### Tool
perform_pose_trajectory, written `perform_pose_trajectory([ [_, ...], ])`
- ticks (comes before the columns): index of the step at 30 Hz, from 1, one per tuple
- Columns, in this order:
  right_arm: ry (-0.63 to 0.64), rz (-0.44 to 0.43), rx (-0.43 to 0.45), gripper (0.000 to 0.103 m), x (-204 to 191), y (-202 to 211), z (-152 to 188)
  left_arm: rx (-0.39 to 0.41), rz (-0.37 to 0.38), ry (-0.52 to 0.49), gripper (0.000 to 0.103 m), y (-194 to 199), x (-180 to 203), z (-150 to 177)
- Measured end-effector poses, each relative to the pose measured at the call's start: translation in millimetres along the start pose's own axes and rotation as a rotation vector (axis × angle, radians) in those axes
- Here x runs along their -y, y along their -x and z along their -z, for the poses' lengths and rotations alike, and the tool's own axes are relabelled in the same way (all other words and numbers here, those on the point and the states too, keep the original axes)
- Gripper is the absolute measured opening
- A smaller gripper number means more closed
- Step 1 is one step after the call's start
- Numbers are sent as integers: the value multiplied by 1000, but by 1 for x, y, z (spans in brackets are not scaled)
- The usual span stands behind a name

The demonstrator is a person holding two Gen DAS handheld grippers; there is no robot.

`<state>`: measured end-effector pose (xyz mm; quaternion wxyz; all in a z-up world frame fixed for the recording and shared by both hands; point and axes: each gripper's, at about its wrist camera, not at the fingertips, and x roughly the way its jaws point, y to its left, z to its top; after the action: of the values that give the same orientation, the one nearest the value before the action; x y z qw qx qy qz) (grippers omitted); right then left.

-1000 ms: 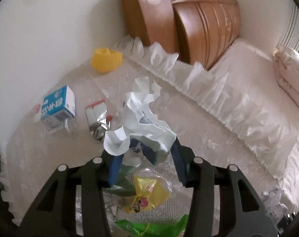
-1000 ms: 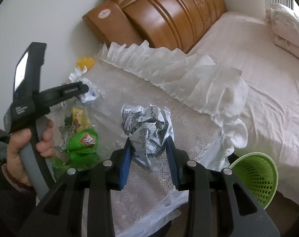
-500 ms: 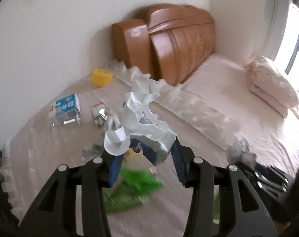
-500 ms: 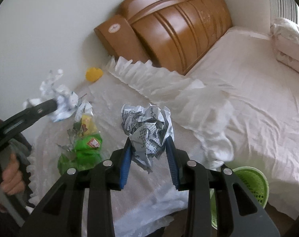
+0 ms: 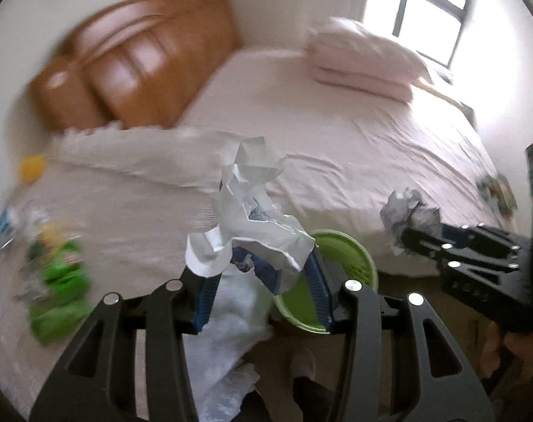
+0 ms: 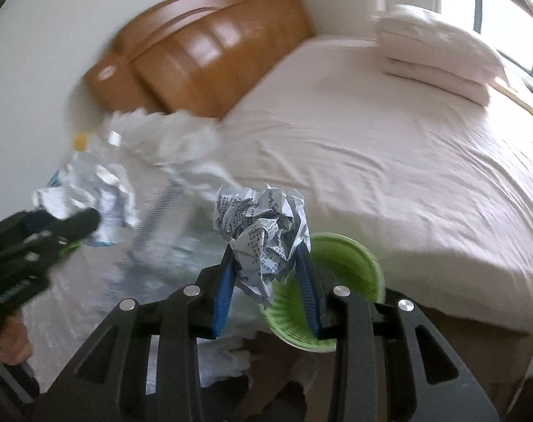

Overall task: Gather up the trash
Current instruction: 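Carry the foil with the right tool over the green wastebasket, then open the right tool to drop the foil into the wastebasket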

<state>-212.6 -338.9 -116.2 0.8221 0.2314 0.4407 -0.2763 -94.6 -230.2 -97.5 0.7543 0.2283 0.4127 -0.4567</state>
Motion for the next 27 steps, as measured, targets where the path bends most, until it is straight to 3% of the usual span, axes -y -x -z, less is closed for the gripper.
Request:
perform_pose_trajectory([
  [3,-62,44,10,35,34,13,10,-64,69,-55,45,-35,42,-1],
  [7,-122,83,11,35,67,23,18,-139,107,-99,48,-77,76,3],
  [13,-188,83,19,36,109,32,31,-235,108,-120,70,-128,102,3],
  [19,-208,65,9,36,124,27,38,-203,121,-120,88,-117,111,-11],
  [27,-178,35,-30,36,121,4,38,-136,107,-50,92,-83,92,-25],
])
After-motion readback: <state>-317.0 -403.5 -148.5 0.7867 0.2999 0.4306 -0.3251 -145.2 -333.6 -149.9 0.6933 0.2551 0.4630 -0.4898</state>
